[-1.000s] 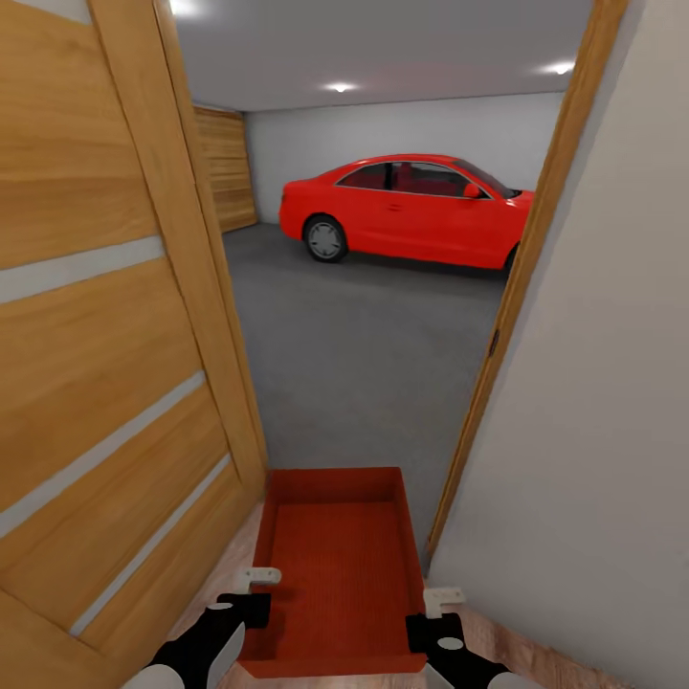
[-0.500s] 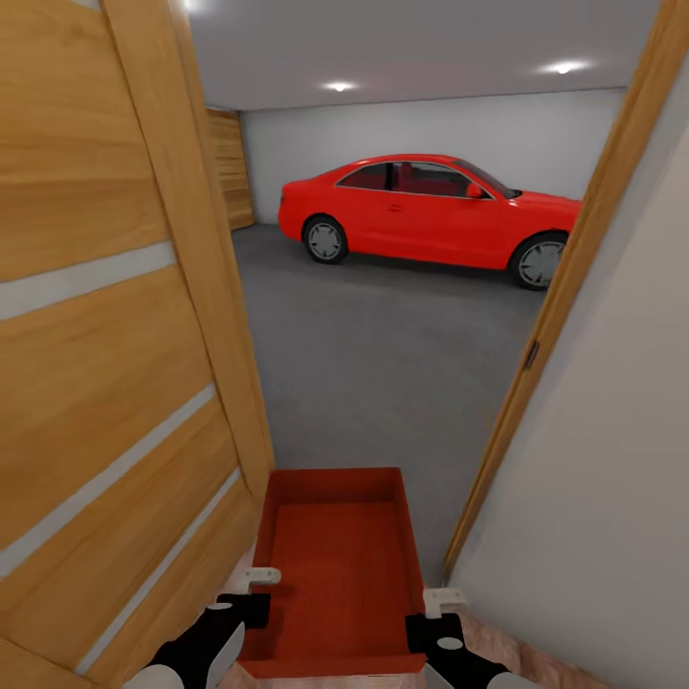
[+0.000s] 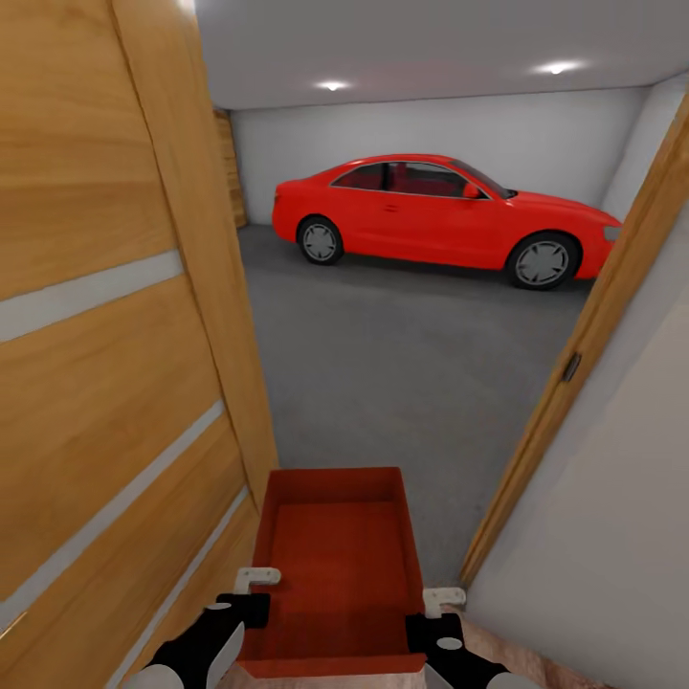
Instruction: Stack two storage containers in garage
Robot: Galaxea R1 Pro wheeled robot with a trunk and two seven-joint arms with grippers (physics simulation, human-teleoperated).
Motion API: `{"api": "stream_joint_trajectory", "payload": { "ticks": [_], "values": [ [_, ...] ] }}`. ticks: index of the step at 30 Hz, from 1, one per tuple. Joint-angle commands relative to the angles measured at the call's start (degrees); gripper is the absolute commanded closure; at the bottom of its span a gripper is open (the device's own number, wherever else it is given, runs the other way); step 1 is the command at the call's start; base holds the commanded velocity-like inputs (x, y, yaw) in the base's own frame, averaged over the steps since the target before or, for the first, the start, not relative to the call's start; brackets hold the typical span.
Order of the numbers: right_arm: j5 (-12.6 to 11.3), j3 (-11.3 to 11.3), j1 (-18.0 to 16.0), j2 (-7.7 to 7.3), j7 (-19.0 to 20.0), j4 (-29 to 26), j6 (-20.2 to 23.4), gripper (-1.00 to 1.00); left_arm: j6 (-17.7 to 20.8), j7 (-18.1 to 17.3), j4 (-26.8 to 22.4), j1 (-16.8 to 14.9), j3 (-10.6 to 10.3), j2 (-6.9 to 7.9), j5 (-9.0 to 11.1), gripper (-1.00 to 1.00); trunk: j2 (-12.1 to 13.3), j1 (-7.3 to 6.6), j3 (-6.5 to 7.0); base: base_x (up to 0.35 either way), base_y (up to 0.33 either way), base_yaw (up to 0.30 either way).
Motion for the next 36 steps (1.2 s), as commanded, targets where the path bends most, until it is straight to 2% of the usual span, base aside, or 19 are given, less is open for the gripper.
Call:
{"api": "stream_joint_trajectory", "payload": {
  "ticks": [1, 14, 20, 30, 36],
  "values": [
    [-0.12, 0.09, -0.07, -1.85, -0.28, 0.06, -1.19, 1.0, 0.42, 0.57, 0.1, 0.03, -0.35, 0.86, -0.27, 1.0, -0.03, 0.0, -0.05, 0.018, 0.019, -0.269],
    [-0.12, 0.08, -0.07, -1.85, -0.28, 0.06, -1.15, 1.0, 0.42, 0.6, 0.1, 0.02, -0.35, 0.86, -0.3, 1.0, -0.03, 0.0, -0.05, 0.002, 0.002, -0.265],
    [-0.12, 0.08, -0.07, -1.85, -0.28, 0.06, -1.13, 1.0, 0.44, 0.89, 0.1, 0.01, -0.35, 0.79, -0.27, 1.0, -0.03, 0.0, -0.05, 0.013, 0.032, -0.036],
    [-0.12, 0.08, -0.07, -1.85, -0.28, 0.06, -1.13, 1.0, 0.43, 0.92, 0.1, 0.01, -0.35, 0.79, -0.29, 1.0, -0.03, 0.0, -0.05, 0.139, 0.248, -0.001],
    [-0.15, 0.08, -0.07, -1.87, -0.28, 0.06, -1.15, 1.0, 0.42, 0.92, 0.1, 0.02, -0.35, 0.78, -0.31, 1.0, -0.03, 0.0, -0.05, 0.047, 0.059, -0.001]
  ]
}}
